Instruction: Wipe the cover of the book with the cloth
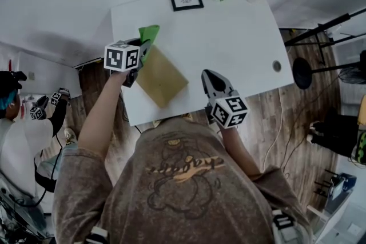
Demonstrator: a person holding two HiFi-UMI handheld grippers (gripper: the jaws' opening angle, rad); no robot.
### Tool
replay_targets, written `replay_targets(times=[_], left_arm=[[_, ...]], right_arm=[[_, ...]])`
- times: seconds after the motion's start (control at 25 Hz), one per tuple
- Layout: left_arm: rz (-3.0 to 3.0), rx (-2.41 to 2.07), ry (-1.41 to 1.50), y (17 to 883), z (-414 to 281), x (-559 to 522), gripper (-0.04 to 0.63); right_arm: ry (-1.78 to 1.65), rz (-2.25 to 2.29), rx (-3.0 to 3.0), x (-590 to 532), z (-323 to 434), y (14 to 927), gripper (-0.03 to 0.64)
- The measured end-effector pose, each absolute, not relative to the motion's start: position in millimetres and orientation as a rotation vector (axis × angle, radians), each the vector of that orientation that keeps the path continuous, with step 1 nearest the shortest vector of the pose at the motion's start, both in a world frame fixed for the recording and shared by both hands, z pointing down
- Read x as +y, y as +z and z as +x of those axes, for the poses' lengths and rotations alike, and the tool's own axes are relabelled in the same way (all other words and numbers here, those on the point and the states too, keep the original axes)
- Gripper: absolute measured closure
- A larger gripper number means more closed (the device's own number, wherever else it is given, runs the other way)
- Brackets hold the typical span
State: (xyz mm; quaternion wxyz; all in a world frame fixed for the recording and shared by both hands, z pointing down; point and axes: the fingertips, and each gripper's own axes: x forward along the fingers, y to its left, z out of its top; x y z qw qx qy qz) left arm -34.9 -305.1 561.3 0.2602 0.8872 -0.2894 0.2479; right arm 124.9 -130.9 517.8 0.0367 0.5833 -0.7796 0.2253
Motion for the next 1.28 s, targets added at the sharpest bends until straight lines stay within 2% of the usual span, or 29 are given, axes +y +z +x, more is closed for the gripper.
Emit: replay_targets(times=[0.6, 1.28], left_arm=[[2.401, -0.758, 0.857, 618.4, -17.0, -301.7, 0.528], [2.371, -0.704, 0.838, 620.8, -0.4, -275.2, 0.528]], right_arm=[[0.721, 1.863, -2.332, -132.3, 138.9, 526.6, 0.615], [0.717, 1.856, -2.339, -125.1, 141.0, 524.7, 0.615]])
